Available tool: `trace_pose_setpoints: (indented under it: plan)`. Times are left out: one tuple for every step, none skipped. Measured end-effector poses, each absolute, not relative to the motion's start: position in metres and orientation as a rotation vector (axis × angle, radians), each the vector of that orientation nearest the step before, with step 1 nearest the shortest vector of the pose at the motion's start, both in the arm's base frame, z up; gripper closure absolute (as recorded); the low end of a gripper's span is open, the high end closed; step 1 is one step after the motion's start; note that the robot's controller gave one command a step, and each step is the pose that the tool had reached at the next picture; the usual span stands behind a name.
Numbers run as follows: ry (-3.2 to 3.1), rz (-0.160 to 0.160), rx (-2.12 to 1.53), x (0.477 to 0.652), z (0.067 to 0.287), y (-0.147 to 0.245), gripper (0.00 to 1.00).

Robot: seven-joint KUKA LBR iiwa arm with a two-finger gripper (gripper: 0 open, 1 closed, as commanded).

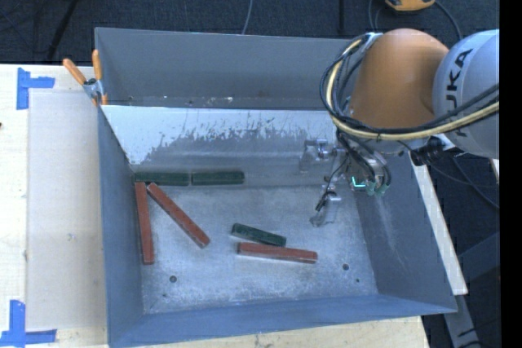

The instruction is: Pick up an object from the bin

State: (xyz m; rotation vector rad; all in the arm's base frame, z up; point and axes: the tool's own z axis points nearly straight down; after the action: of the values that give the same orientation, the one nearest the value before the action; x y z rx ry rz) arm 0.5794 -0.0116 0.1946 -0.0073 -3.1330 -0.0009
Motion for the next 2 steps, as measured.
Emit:
trace_pose_setpoints:
  plan:
    - [-3.141,-0.001,-0.007,0.581,0.199,-0.012,0.0]
    - [-3.146,0.0,0.018,0.562,0.145,-0.004,0.0]
